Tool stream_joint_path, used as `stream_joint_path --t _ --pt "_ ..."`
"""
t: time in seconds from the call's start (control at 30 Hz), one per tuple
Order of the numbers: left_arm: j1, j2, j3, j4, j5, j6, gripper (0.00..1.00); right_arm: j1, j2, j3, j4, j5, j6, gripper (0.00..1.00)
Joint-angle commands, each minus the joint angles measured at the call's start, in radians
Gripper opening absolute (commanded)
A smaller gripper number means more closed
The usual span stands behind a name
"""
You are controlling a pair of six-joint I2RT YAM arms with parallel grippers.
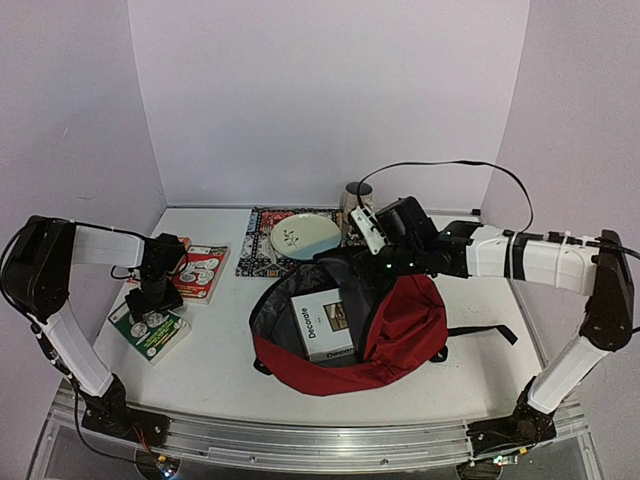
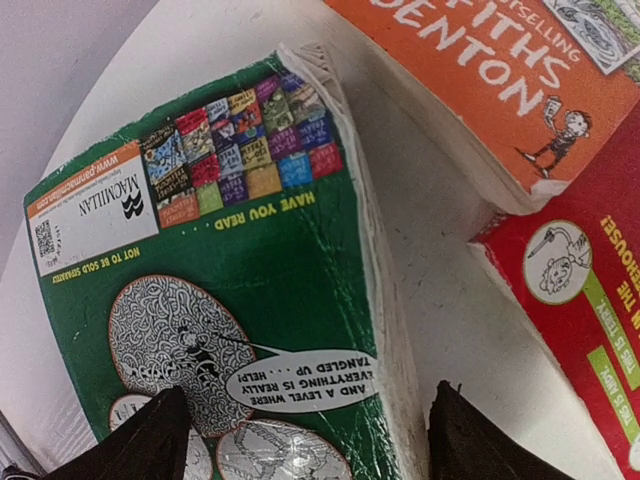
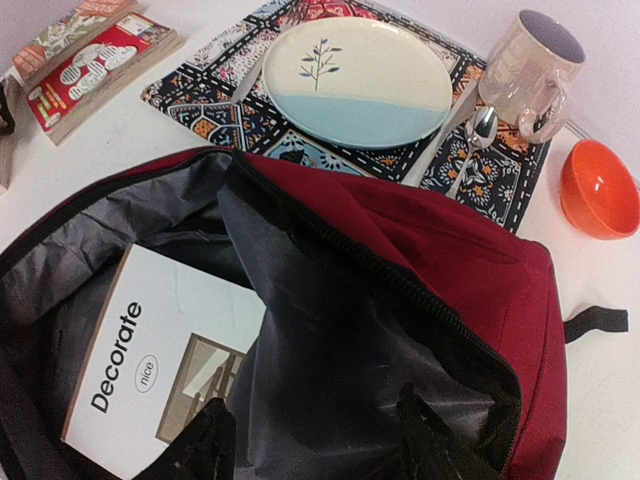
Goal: Pack the student bag
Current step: Pick up the book at the center of the board.
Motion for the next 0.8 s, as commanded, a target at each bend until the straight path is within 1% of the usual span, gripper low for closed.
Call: stream_joint_path --t 0.0,0.07,0.17,0.33,0.43,0.6,0.63,0.77 --pt "0.003 0.066 0.007 -0.007 0.025 -0.006 0.75 -0.003 -0.034 -0.030 0.056 -0.044 -0.030 0.57" --pt "0.003 0.062 -0.007 -0.007 0.054 -0.006 0.66 -0.004 -0.040 -0.042 0.073 -0.056 -0.031 0.58" --pt "-0.001 0.021 -0.036 -0.007 0.113 -0.001 0.49 -0.003 -0.051 -0.058 0.094 -0.060 -0.032 0.58" --pt "-0.049 -0.051 -0.052 -0.007 0.200 -0.002 0.31 -0.004 -0.064 -0.068 0.116 -0.066 -0.036 0.58" --pt "-0.103 -0.051 -0.034 -0.006 0.241 -0.005 0.20 -0.003 -0.068 -0.065 0.125 -0.075 -0.037 0.58" --pt "-0.197 -0.046 0.013 -0.009 0.279 -0.011 0.03 -0.004 -0.080 -0.065 0.128 -0.082 -0.035 0.59" --pt "-0.205 -0.054 0.019 -0.011 0.285 -0.012 0.01 -0.004 -0.085 -0.066 0.128 -0.087 -0.033 0.59" --pt "-0.213 -0.113 0.025 -0.016 0.292 -0.010 0.00 -0.004 -0.101 -0.064 0.129 -0.135 -0.019 0.59"
